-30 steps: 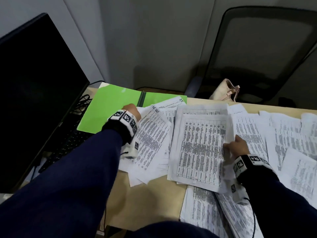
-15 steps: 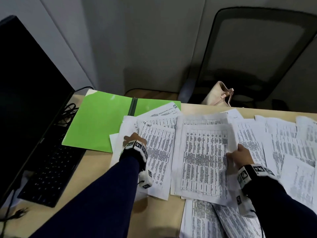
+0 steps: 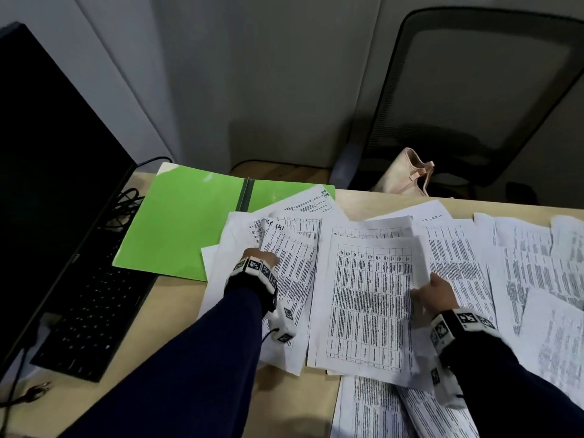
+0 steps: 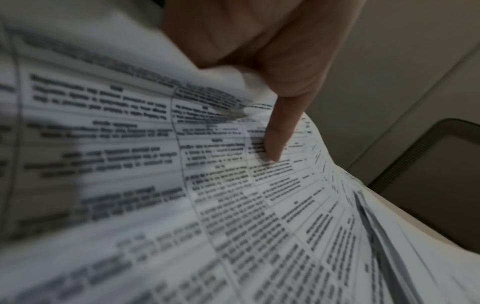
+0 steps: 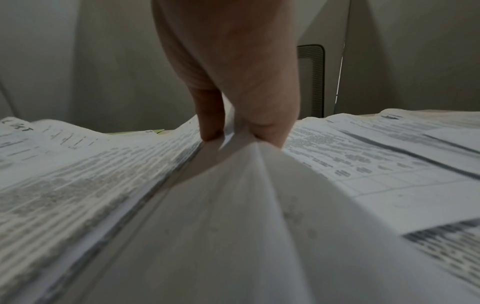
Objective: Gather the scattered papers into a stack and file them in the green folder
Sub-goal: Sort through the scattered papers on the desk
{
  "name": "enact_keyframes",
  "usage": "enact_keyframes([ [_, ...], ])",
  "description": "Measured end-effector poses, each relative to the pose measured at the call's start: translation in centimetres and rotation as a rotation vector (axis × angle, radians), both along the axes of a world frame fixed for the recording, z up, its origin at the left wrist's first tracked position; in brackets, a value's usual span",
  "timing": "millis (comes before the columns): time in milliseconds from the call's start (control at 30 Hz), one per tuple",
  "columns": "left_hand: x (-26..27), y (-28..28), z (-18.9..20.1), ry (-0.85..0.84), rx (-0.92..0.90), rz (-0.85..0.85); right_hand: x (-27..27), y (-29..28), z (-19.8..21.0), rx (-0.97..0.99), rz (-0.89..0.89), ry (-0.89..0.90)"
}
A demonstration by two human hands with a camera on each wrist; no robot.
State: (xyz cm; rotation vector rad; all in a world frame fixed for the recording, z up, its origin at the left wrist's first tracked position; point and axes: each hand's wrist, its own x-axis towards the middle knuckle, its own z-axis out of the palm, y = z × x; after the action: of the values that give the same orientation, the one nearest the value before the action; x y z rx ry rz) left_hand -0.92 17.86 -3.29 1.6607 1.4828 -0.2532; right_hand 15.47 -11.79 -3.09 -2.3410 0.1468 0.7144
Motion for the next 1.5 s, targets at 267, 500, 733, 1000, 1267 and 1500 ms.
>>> enact_keyframes([
  [267,2.6,2.0,3.5,-0.006,0.322,-0.342,-0.5,-0.2,0.4,0.020,-0.024,0.025],
  [500,7.0,4.1,6.2,0.111,0.498,-0.699,1.4,1.2,0.3,-0.088,-0.008,0.014],
  [733,8.8,5.8,3.5,0.284,0.533,-0.814,1.7,1.4,-1.9,-0.213,0.045,0.127],
  [1000,10.2,6.8,1.6,0.442,0.449,-0.825,2.9,1.2,-1.8,-0.189,0.062,0.257],
  [1267,10.2,7.5,0.8,0.420,0.374,-0.809,2.9,1.3,-1.7,-0.151,-0.025,0.275],
  [1500,10.1,6.2,2.6,0.226,0.609,-0.890,2.8,1.7,-0.6,-0.200,0.024,0.266],
])
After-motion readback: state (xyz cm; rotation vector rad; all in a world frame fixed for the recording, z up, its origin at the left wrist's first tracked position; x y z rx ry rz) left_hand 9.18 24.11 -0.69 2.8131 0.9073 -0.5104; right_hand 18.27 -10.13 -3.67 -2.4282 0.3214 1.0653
